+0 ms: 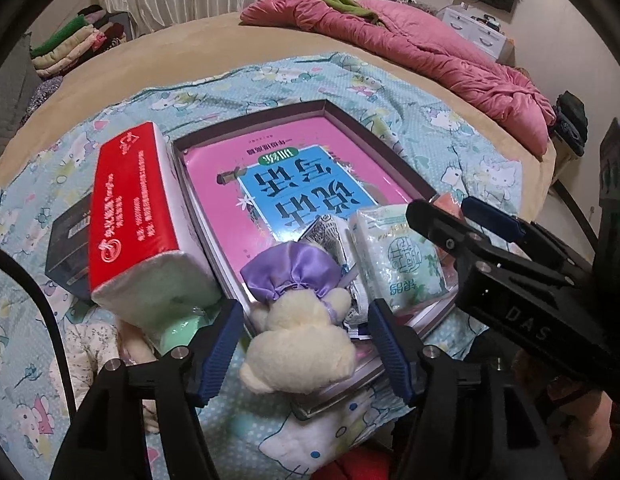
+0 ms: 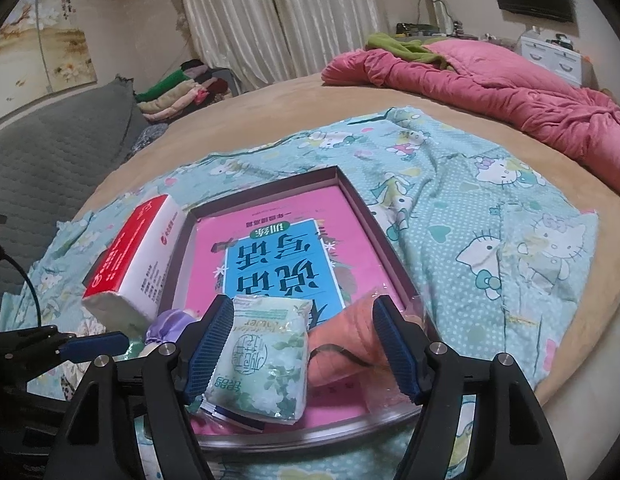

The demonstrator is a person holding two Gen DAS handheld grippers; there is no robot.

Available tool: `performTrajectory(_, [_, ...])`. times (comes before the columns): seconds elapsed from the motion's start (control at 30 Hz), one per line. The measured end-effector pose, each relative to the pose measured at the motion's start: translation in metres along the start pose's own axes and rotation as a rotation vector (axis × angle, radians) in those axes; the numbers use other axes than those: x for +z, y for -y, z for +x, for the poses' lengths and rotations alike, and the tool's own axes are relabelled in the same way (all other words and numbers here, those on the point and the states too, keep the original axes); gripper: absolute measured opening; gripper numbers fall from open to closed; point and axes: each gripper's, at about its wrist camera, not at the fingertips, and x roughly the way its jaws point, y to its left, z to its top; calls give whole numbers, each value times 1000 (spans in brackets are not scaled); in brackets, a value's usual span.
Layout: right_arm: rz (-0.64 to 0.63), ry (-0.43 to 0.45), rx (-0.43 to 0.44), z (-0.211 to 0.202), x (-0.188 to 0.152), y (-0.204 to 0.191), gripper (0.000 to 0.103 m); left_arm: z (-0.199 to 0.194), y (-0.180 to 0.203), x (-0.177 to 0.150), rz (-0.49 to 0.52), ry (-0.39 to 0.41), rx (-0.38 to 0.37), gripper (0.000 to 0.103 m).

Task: Organize soft objects
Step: 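Lower the tissue pack into the tray and open the right tool while the left tool releases the bear, then move both tools back over the remaining pile of soft items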

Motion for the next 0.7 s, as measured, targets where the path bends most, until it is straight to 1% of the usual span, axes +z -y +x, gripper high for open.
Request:
performTrajectory(0.23, [7,4,-27,-5,1,1,75,-16,-6,1,-12,32,-3,67])
performTrajectory(0.6, [4,22,-56,-14,6,-2,76,-45,-28,-2,-60,90,6,68])
performTrajectory(0.7, [-2,35,-51,-21,9,-7,76,-57,-32,-3,-59,117,22,72])
